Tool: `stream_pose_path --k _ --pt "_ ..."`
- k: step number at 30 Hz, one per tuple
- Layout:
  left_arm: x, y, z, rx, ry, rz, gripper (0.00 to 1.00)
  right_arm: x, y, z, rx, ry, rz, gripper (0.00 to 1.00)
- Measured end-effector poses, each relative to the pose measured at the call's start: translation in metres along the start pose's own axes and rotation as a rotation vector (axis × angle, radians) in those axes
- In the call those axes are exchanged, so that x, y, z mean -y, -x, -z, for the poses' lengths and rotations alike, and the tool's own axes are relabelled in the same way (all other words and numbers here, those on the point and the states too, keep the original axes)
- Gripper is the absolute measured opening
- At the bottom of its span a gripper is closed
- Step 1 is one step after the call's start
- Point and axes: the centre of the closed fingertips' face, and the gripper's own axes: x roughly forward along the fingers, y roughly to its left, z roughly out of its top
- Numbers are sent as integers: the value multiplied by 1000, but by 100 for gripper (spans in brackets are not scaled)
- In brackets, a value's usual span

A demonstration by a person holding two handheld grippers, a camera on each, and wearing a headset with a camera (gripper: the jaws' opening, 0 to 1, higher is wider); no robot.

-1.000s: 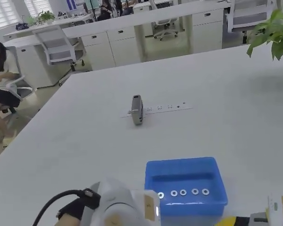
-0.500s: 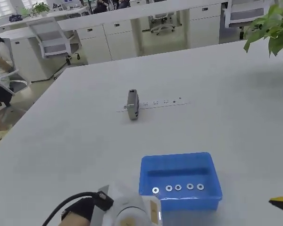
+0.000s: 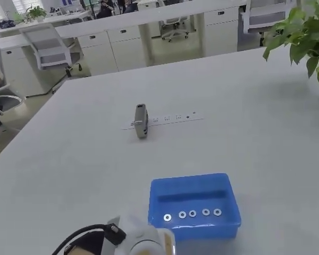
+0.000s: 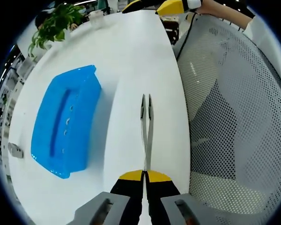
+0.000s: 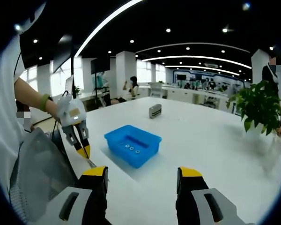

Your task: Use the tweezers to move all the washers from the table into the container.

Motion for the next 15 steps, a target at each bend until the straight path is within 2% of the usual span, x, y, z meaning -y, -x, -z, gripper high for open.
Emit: stream_pose_path --k 2,5,8,10,14,15 --pt "1 -1 1 -8 -8 -3 0 2 0 3 -11 2 1 57" --pt "2 -3 4 -20 -20 -13 0 7 2 3 1 -21 16 56" --pt "2 -1 3 -6 -8 -34 0 15 5 5 -4 7 59 54" --pt "2 -1 4 5 -7 -47 0 17 6 4 3 2 62 55" --pt "2 -1 3 39 54 -62 0 21 9 3 31 -46 63 55" --pt "4 -1 3 60 105 -62 2 21 9 3 31 -45 68 55"
